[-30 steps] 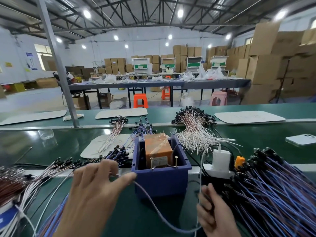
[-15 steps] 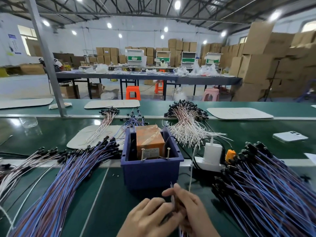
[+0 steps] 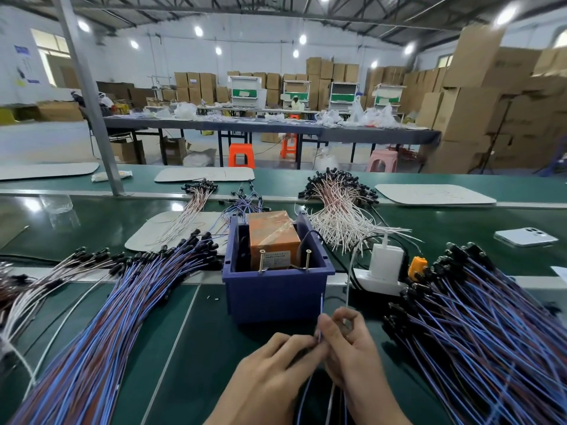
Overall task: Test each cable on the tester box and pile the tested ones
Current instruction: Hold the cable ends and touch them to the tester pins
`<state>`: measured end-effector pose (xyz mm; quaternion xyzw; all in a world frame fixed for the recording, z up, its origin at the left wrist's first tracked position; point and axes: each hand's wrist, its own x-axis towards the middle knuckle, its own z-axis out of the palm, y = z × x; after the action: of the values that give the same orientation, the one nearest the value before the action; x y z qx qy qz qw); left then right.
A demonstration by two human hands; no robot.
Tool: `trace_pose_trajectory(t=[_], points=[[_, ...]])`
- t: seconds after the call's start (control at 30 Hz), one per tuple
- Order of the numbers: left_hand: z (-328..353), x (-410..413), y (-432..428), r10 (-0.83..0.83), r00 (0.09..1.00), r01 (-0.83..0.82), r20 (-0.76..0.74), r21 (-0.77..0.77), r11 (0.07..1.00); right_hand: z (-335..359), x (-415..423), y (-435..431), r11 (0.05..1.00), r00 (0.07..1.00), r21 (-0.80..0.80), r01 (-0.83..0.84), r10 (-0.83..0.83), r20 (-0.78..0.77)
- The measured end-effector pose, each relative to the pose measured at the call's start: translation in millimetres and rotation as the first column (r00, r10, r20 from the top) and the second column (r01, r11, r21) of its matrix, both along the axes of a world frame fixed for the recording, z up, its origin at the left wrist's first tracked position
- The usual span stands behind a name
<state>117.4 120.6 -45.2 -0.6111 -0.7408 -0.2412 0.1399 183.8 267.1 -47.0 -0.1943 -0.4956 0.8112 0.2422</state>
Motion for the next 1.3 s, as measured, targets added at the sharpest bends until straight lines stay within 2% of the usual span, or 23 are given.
trace_pose_trajectory(t=[0.1,0.23,0.53,0.8,0.9,1.0,1.17,1.3], points=[[-0.8,-4.3,-0.7,0.03,0.996,-0.027,0.087,-0.033,0.999,-1.1,-0.2,0.7,0.998,0.999,0.029,0.048,-0.049,0.024],[-5.5,-6.8,-0.8,0.048,0.993,-0.043,0.104,-0.054,0.998,1.2,-1.3,2.3,0.994,0.994,0.059,0.097,-0.1,0.039],[-15.0,-11.0,-1.9,0.122,0.958,-0.134,0.261,0.03,0.991,12.8,5.1,-9.6,0.991,0.99,0.007,-0.133,0.133,-0.039],[-12.5,-9.7,-4.5,0.052,0.919,-0.101,0.39,0.105,0.989,6.9,2.4,-6.6,0.996,0.998,0.059,-0.063,0.061,0.034],[-14.2,-12.9,-4.4,-0.004,0.849,-0.092,0.529,0.155,0.984,4.3,2.0,-6.7,0.994,0.998,0.089,-0.057,0.053,0.044],[-12.9,-13.4,-4.3,-0.069,0.765,-0.092,0.64,0.215,0.972,1.9,3.6,-6.9,0.979,0.993,0.186,-0.086,0.07,0.095],[-8.1,-15.5,-4.9,-0.119,0.511,-0.114,0.851,0.204,0.972,-0.2,4.6,-7.4,0.969,0.995,0.238,-0.068,0.048,0.092],[-3.7,-20.6,-7.3,-0.148,0.346,-0.131,0.926,0.203,0.97,-1.4,6.6,-5.9,0.968,0.996,0.25,-0.035,0.013,0.091]])
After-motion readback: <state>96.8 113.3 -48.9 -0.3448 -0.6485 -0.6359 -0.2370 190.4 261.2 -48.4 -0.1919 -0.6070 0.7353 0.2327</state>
